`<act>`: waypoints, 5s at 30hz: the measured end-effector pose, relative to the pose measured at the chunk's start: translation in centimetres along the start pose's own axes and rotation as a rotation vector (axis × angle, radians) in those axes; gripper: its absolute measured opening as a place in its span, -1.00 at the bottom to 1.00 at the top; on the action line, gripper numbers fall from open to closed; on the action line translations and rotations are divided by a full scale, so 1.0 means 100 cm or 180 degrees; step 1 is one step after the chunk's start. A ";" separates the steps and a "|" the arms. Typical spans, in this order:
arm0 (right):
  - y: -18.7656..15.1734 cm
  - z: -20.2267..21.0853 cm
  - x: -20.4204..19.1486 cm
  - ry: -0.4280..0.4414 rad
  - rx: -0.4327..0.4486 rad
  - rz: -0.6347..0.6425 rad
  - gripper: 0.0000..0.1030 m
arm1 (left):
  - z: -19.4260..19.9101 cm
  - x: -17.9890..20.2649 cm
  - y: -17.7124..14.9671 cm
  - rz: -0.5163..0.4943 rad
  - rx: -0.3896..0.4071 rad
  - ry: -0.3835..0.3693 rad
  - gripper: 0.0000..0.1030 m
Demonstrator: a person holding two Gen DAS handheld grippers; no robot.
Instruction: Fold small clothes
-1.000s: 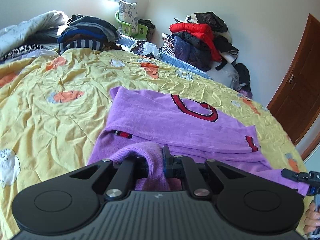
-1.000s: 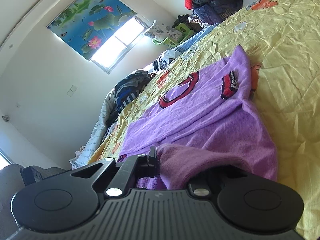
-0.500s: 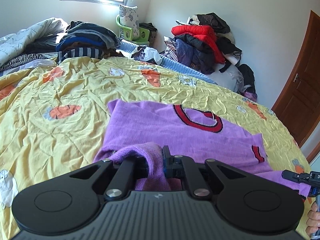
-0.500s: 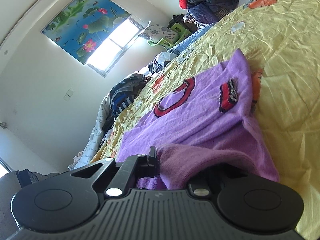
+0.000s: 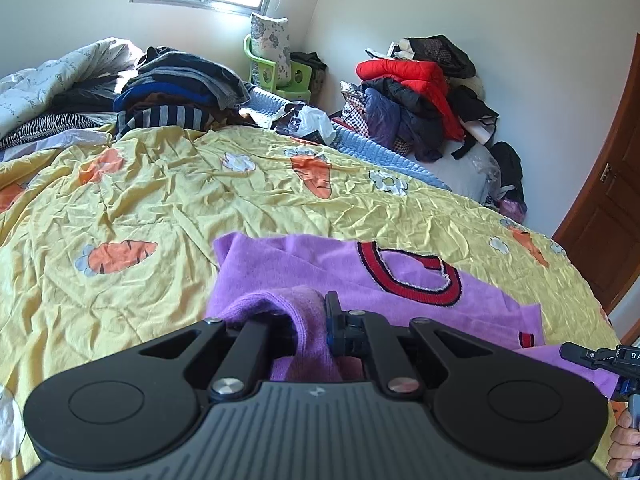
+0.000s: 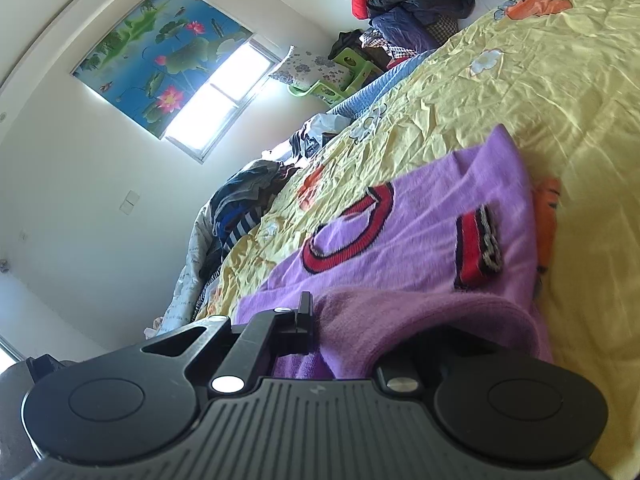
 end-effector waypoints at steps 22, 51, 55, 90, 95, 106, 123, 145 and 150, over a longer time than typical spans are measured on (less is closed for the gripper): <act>0.023 -0.057 0.061 -0.0189 -0.0137 -0.0517 -0.72 | -0.089 -0.004 0.013 0.0070 -0.0427 0.0250 -0.86; 0.026 -0.049 0.061 -0.0137 -0.0540 -0.0503 0.23 | -0.095 -0.049 0.009 0.0852 -0.1062 -0.0223 -0.83; 0.010 -0.037 0.048 -0.0140 -0.0775 -0.0238 0.12 | -0.088 -0.051 -0.004 0.0881 -0.1255 -0.0338 -0.83; 0.077 -0.086 0.127 0.0025 0.0067 -0.1487 -0.76 | -0.165 -0.089 0.060 0.2321 -0.0906 -0.0328 -0.84; 0.071 -0.092 0.137 0.0027 0.0093 -0.1656 -0.70 | -0.171 -0.093 0.058 0.2423 -0.0903 -0.0344 -0.84; 0.085 -0.095 0.143 0.0129 0.0355 -0.1820 0.37 | -0.173 -0.092 0.068 0.2408 -0.0993 -0.0395 -0.79; 0.093 -0.098 0.096 -0.0054 0.0343 -0.0667 0.67 | -0.132 -0.042 0.075 0.0906 -0.0517 -0.0088 0.42; 0.000 -0.095 -0.010 -0.1214 -0.0774 0.1405 0.77 | -0.122 0.009 -0.016 -0.0445 -0.0476 0.0510 0.61; -0.019 -0.091 -0.025 -0.1288 -0.0848 0.1613 0.77 | -0.113 0.010 -0.025 -0.0518 -0.0417 0.0563 0.61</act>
Point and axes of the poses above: each gripper's, at about its wrist camera, not at the fingertips, and z roughly against the way its jaws point, x to its right, y to its top, the point moved 6 cm from there along -z, roughly the way its jaws point, and after that the axes turned 11 degrees about z, right-handed, at the moved point
